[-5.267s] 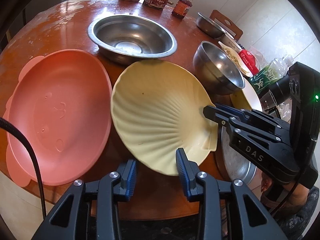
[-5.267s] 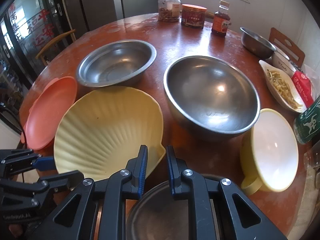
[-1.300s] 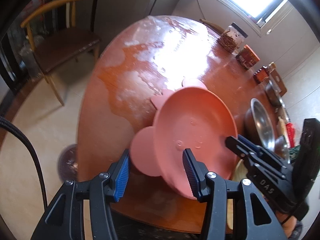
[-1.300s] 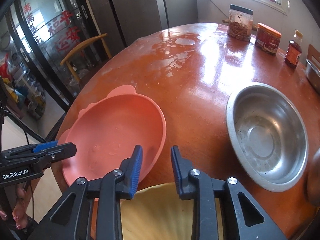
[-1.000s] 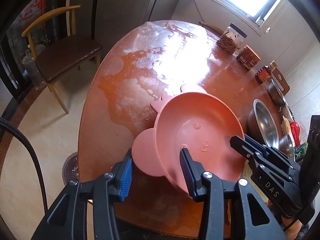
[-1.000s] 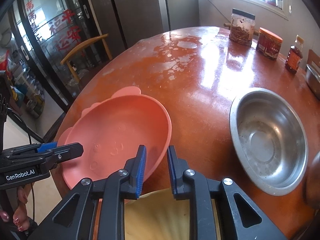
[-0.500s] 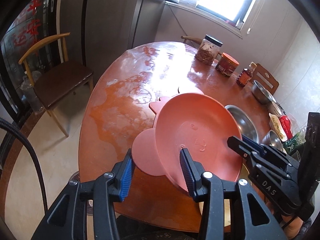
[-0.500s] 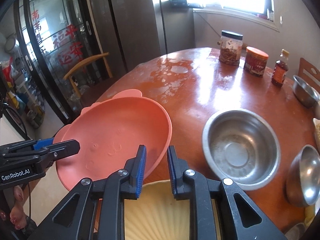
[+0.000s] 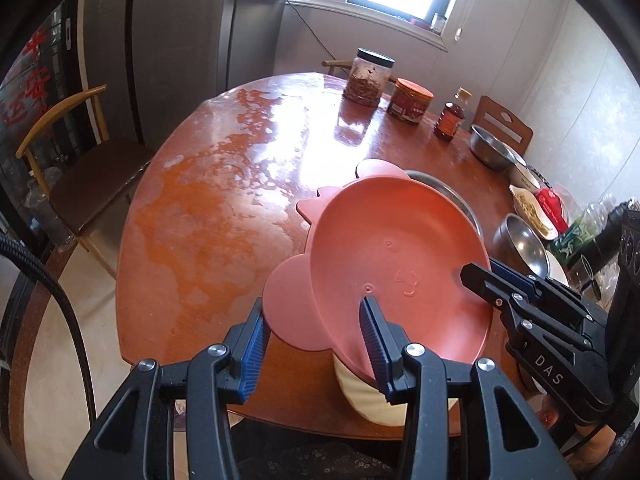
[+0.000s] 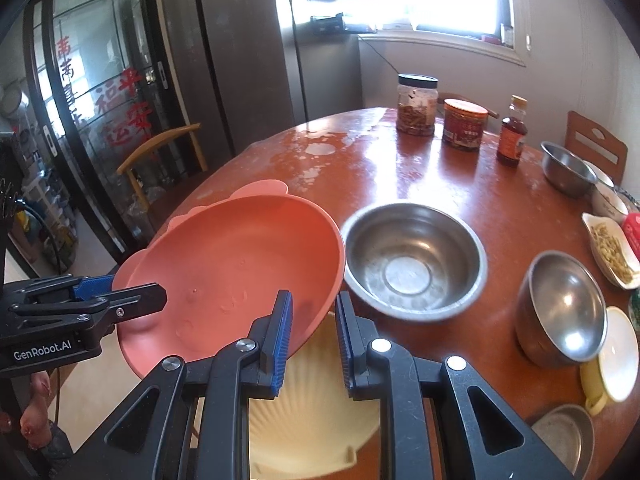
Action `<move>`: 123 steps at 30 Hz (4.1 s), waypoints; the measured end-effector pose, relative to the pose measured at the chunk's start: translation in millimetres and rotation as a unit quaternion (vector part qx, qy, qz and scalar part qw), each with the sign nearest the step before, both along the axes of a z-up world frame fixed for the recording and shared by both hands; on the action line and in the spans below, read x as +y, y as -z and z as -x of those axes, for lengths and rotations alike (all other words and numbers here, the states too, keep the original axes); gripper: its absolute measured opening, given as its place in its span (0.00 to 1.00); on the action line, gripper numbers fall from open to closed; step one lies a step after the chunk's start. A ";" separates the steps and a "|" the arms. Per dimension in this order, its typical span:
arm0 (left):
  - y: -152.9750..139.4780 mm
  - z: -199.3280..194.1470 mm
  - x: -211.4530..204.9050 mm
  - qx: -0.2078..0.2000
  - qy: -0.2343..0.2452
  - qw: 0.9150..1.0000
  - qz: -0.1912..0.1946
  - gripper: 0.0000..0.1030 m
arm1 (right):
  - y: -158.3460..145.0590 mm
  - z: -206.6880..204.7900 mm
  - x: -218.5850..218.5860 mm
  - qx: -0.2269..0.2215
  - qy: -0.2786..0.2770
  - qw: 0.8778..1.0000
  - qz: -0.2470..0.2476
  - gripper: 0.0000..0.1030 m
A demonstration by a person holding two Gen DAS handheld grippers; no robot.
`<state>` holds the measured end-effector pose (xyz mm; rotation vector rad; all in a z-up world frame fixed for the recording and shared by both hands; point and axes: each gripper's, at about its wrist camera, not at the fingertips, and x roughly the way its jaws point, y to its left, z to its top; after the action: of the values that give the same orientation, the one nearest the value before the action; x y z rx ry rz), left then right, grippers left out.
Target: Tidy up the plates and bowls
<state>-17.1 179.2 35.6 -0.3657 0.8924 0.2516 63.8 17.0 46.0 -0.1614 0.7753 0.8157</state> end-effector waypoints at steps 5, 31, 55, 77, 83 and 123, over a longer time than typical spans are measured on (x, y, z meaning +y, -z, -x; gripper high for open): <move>9.9 2.7 -16.3 0.012 0.014 1.000 -0.003 0.44 | 8.6 7.1 -19.4 0.004 0.011 1.000 0.006 0.22; 48.9 -6.7 -37.6 0.068 0.039 0.997 -0.014 0.44 | 49.2 15.1 -36.4 0.042 0.018 0.998 0.043 0.23; 48.4 -6.6 -28.0 0.065 0.029 0.997 0.003 0.44 | 48.0 15.0 -33.7 0.027 0.019 0.998 0.058 0.31; 7.5 -15.8 -82.0 0.017 0.069 0.997 -0.024 0.45 | 14.5 14.7 -101.3 0.005 0.085 0.996 -0.010 0.46; -0.4 -26.0 -107.7 0.010 0.089 0.996 -0.027 0.45 | 5.7 13.8 -132.2 -0.003 0.110 0.994 -0.027 0.48; 53.0 -98.9 -241.5 0.055 0.207 0.977 0.007 0.46 | 56.8 -4.3 -289.6 0.058 0.243 0.968 0.017 0.44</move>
<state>81.7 -62.2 -17.4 -0.1727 1.0577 -0.1205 68.1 -272.5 -10.8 0.0489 0.8917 0.3481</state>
